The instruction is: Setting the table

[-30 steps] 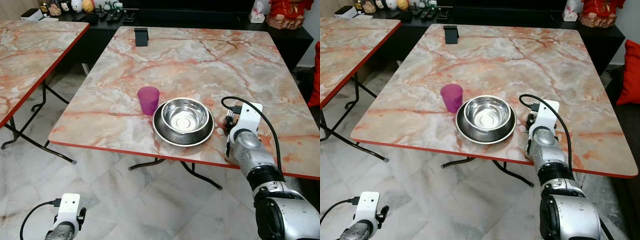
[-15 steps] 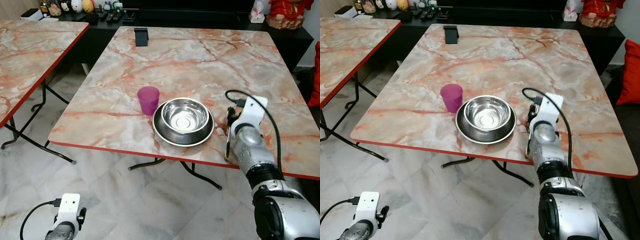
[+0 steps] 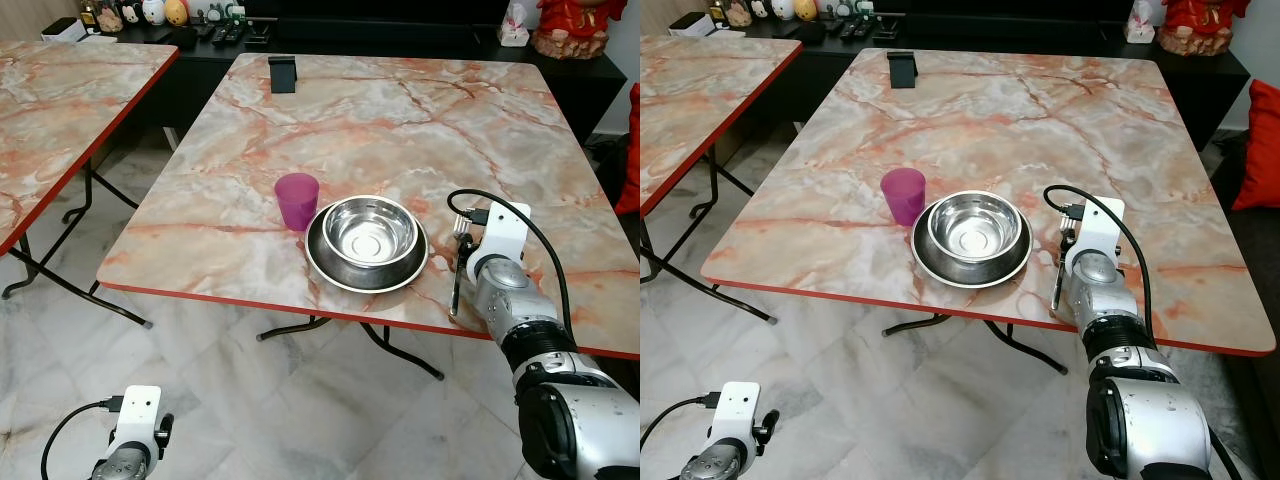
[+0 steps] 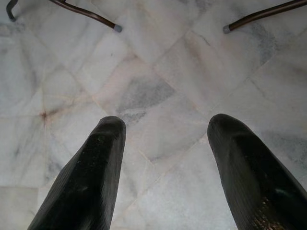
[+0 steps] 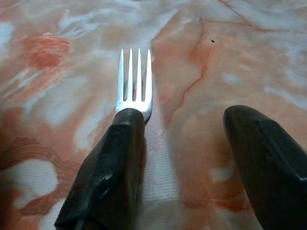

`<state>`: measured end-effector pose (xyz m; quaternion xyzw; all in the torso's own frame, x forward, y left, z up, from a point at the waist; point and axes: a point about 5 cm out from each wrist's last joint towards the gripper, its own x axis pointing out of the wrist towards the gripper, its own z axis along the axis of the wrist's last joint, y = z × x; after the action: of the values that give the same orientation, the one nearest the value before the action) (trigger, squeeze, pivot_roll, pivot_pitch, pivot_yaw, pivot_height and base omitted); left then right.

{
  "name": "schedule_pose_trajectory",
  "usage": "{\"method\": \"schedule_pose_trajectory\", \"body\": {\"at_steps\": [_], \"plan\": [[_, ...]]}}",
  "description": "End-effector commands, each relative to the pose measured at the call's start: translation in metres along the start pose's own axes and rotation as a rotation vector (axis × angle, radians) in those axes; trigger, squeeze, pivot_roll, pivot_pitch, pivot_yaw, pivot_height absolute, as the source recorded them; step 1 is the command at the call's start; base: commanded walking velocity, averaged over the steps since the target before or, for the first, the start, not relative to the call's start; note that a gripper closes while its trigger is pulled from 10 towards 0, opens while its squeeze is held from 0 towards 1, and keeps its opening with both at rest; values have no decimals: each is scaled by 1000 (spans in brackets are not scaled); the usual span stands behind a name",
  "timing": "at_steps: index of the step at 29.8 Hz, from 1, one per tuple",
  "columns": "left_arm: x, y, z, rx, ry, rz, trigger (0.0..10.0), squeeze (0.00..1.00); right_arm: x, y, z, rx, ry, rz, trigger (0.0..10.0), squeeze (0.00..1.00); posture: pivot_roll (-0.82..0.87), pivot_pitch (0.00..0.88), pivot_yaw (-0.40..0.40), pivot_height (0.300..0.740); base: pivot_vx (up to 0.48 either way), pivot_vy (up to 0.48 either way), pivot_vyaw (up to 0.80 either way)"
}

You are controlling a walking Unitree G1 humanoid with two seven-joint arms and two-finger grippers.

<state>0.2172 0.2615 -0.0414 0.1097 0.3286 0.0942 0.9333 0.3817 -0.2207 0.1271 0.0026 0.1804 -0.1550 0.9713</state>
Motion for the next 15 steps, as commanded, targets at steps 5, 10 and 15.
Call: {"method": "schedule_pose_trajectory", "body": {"at_steps": [5,10,15], "plan": [[-1,0,-3,4,11,-6,10000,0,1,-6,3,-6,26,-16,10000,0,43,116,18,740,0,0,0],[-1,-1,-2,3,10,-13,10000,0,1,-4,4,-5,21,4,10000,0,42,116,18,740,0,0,0],[-1,-1,-3,3,13,-15,10000,0,1,-1,9,15,1,25,10000,0,40,115,19,740,0,0,0]]}}
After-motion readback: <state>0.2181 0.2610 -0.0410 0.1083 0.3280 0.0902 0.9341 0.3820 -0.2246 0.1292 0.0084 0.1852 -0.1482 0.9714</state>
